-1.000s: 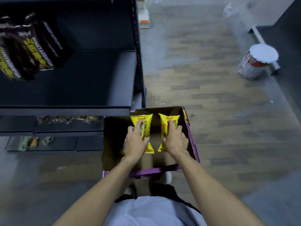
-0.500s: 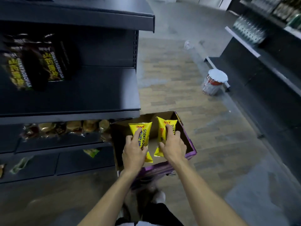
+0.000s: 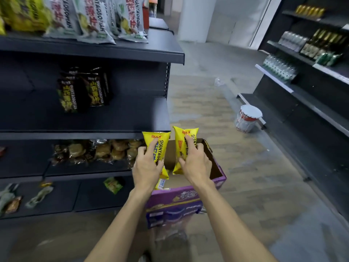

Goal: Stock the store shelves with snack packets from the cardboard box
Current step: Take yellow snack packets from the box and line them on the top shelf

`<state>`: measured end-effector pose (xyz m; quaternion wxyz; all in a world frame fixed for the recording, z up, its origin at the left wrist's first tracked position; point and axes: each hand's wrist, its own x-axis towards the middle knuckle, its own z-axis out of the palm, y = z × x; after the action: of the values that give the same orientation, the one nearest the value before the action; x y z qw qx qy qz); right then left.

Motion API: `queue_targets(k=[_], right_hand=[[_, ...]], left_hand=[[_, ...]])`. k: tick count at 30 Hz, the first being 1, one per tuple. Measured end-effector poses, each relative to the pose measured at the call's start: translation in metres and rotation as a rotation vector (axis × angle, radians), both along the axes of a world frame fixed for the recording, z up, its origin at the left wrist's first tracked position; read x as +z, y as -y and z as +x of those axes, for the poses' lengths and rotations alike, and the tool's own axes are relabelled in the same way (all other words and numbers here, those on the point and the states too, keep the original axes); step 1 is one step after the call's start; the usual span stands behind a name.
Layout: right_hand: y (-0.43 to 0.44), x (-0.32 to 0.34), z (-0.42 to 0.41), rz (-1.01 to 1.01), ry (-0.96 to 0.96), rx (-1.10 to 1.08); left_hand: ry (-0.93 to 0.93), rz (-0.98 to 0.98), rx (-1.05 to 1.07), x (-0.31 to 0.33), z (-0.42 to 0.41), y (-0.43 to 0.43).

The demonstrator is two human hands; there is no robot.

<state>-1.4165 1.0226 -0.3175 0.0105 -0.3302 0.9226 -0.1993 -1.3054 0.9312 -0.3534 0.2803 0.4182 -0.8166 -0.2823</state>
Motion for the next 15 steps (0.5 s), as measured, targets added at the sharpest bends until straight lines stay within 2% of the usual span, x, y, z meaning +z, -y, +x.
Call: queue_targets(k=[6, 15], right_hand=[[0.029, 0.046, 0.058, -0.23, -0.066, 0.169], [0.106, 0.138, 0.161, -0.373, -0.177, 0.37]], left_hand=[[-0.04, -0.171, 0.099, 0.063, 0.085, 0.018], [-0.144, -0.4, 0.305, 0.175, 0.204, 0.081]])
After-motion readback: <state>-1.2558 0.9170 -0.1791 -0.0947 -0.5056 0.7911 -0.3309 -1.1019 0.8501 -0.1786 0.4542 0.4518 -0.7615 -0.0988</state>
